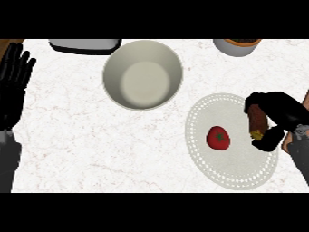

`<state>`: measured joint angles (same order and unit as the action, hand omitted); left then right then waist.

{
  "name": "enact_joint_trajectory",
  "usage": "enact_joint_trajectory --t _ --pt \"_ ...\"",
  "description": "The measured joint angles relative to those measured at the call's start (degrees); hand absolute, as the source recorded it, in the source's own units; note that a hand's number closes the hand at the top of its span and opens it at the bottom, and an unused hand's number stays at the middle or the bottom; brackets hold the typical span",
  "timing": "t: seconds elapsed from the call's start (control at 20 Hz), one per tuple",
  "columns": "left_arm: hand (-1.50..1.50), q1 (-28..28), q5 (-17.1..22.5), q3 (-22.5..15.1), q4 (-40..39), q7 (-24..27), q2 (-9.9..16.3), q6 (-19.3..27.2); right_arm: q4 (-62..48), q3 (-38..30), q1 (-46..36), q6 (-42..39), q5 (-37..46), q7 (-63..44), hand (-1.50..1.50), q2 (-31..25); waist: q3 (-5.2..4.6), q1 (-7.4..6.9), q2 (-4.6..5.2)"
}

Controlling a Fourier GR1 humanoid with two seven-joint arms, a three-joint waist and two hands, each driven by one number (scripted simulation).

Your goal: Pick the sweet potato from the placemat and place it in the bowl

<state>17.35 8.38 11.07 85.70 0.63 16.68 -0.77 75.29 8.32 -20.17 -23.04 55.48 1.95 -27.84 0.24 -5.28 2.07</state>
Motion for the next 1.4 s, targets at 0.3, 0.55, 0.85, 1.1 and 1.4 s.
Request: enact_joint_trajectory --t 0.3,0.55,0.85,1.1,1.4 --pt "0.0 1.2 -0.6 -1.2 -0.1 0.2 -0.8 0.1 -12.9 -4.4 -10.7 1.2 -2.0 14.4 1.5 -8.3 0.15 -1.78 0.69" --pt "0.0 1.9 -0.8 -1.4 -0.5 -0.1 -1.1 0.5 -23.1 -8.2 -19.2 6.4 -2.5 22.6 1.5 -11.6 0.15 -1.87 0.53" --pt "0.0 2.2 -1.5 -1.5 -1.2 0.0 -1.5 1.4 -33.8 -11.9 -28.9 6.7 -5.9 34.9 1.5 -13.9 0.04 -0.78 0.03" --pt "0.0 1.9 -1.8 -1.0 -1.6 0.1 -0.9 1.4 -40.5 -14.5 -37.6 5.8 -8.7 41.8 1.5 -13.3 -0.07 -0.03 -0.37" --pt "0.0 1.5 -1.8 -0.5 -2.1 -0.1 -0.9 1.8 -46.3 -16.8 -47.2 0.0 -13.7 41.2 1.5 -10.3 -0.18 1.38 -0.99"
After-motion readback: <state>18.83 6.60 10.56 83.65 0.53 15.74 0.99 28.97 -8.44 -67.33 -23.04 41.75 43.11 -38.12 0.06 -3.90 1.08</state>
